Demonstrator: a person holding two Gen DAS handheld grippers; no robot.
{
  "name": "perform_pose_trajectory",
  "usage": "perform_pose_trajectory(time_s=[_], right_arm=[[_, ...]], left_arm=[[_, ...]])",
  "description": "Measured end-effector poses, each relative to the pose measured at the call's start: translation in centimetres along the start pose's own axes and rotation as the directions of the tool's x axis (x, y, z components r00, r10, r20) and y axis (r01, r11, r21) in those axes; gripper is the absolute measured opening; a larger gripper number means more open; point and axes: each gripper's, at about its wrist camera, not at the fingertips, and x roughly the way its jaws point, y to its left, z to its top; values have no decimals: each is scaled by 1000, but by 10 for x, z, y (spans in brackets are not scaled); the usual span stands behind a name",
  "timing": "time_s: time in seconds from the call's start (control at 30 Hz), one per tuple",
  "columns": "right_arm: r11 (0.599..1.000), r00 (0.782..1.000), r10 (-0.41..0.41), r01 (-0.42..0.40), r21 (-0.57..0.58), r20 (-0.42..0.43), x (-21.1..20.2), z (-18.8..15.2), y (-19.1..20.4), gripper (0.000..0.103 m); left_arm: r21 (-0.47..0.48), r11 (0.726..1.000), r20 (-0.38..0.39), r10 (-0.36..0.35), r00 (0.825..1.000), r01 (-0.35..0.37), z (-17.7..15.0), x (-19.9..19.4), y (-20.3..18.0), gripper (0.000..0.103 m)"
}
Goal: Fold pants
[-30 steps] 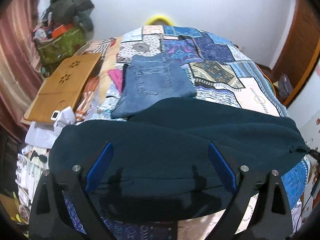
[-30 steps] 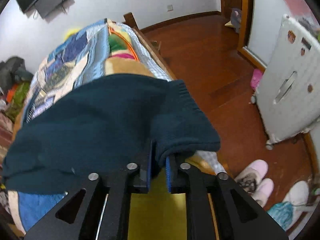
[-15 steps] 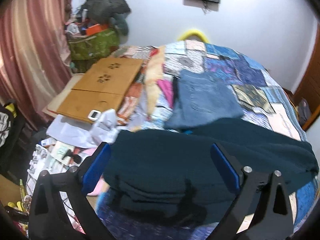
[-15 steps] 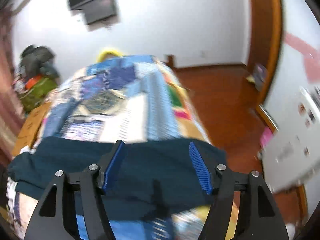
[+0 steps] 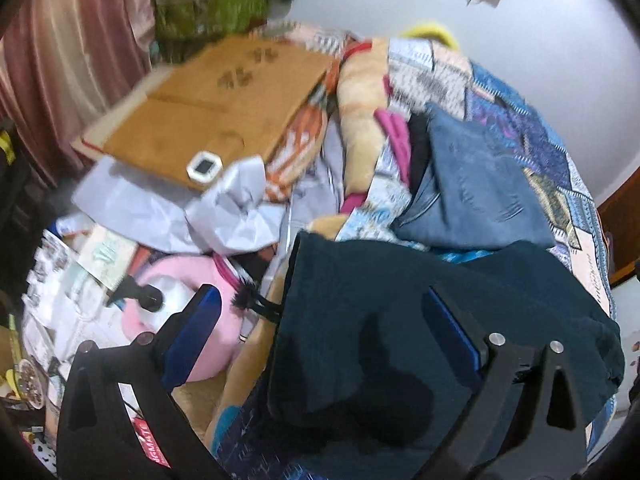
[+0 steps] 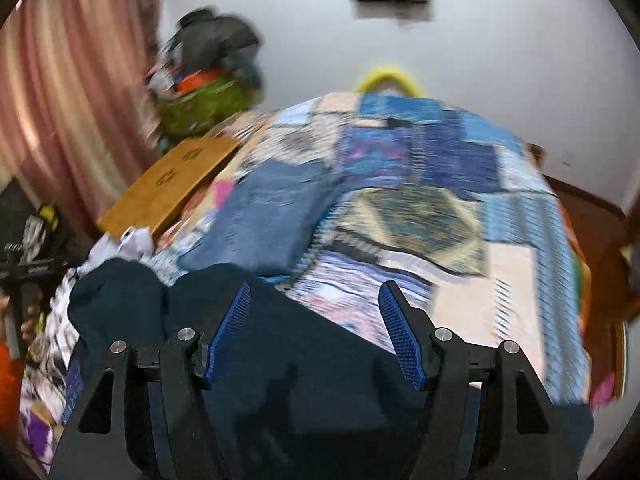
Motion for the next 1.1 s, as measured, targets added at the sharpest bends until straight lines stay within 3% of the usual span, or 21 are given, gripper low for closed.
perform_pose_trajectory(time_s=[0.1,0.2,0.27,0.33,0.37,0.43,0.53,0.63,0.8,0.97,1.07,1.1], right_arm=[[997,995,61,-64,-48,-74,41,12,21,63],[992,985,97,-108,-71,-146,78,19,36,63],[988,972,110,-130,-85,-206,108,22,44,63],[986,957,126,-151,-78,-262,132,23,49,61],[984,949,133,-162,-78,-285,141,23,52,54],[979,931,144,-184,-88,-336,159,19,60,42],[973,913,128,-191,-131,-387,174,10,75,22],[963,928,82,-168,-213,-363,170,7,82,11],[966,935,69,-150,-211,-348,169,6,78,9],[964,942,28,-114,-239,-336,167,7,84,9],[964,948,11,-94,-247,-319,158,10,87,13],[966,952,13,-91,-242,-307,152,11,88,13]], left_arm=[[-39,999,-74,-40,996,38,2,25,11,101],[-89,986,-132,-154,979,143,2,45,20,94],[-111,974,-162,-216,963,200,1,53,19,78],[-106,963,-190,-263,946,247,-1,60,14,53],[-91,961,-199,-274,941,261,-2,62,10,47],[-62,964,-201,-266,943,259,-6,62,4,17],[-42,967,-172,-256,951,252,-10,55,1,6],[88,986,-80,-132,988,138,-16,31,-9,6],[130,991,15,-12,1000,10,-27,-2,3,8],[117,993,-43,-6,999,11,-45,8,14,10],[66,998,-90,13,996,-7,-55,19,19,23],[49,999,-91,25,996,-20,-57,17,20,36]])
